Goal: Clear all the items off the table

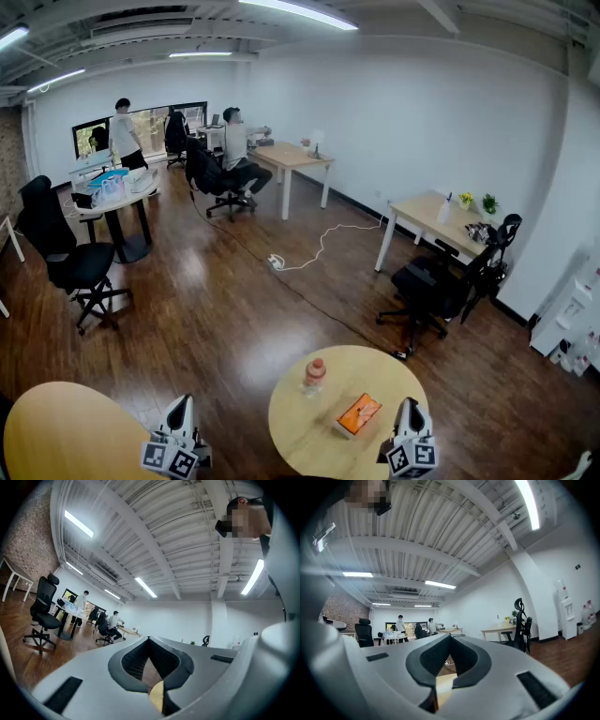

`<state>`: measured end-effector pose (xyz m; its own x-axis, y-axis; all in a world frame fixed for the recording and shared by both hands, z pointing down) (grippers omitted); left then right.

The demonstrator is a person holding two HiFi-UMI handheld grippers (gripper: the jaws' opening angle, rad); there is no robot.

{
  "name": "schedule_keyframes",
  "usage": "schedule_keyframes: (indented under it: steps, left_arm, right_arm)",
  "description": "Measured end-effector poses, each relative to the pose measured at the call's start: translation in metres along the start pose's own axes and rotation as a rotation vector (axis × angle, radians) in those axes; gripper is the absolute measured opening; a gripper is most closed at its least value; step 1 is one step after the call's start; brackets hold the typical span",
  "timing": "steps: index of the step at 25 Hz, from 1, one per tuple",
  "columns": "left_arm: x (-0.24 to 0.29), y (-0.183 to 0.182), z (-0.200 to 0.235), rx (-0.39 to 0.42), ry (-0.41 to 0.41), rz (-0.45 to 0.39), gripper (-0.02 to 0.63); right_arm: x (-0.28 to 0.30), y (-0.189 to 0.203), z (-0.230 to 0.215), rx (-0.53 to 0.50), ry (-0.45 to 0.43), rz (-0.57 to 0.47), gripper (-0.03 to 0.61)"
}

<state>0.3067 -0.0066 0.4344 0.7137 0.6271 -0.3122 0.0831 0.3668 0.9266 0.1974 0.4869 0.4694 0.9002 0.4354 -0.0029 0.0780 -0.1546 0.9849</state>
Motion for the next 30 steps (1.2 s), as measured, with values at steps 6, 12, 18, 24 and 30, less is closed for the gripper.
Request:
schedule_keyframes:
  steps: [6,12,18,24,30]
  left_arm:
    - [0.03,0.016,-0.024,-0.008,0.042,0.015,-0.008]
    - [0.061,0.034,-0.05,-0.011,0.091,0.023,-0.008]
    - [0.096,0.051,-0.083,0.029,0.189,0.034,-0.006]
    - [0.122,0.064,-0.127,0.056,0.252,0.042,-0.006]
    - [0.163,0.097,-0.174,0.036,0.398,0.175,-0.006]
  right_arm:
    - [0.004,-0.006,-0.033,0.001,0.029,-0.01,0.003]
    - [0.003,-0.012,-0.075,0.001,0.059,-0.025,0.003]
    - [0.006,-0.01,-0.107,0.004,0.057,-0.016,0.003]
    - [0.002,0.0,-0.133,-0.005,0.034,0.031,0.003]
    - [-0.017,-0.001,-0.171,0.021,0.139,0.06,0.003]
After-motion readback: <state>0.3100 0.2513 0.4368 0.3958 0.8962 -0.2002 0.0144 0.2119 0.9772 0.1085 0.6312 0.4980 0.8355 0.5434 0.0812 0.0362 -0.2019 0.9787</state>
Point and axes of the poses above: the fingertips, and each gripper's own axes: x forward along the fingers, z to its left, y out of its underside, the point moved 3 cm from there along -x, backward along the fingers, and after that the axes turned 15 degrees about y, right-handed, at the moved point
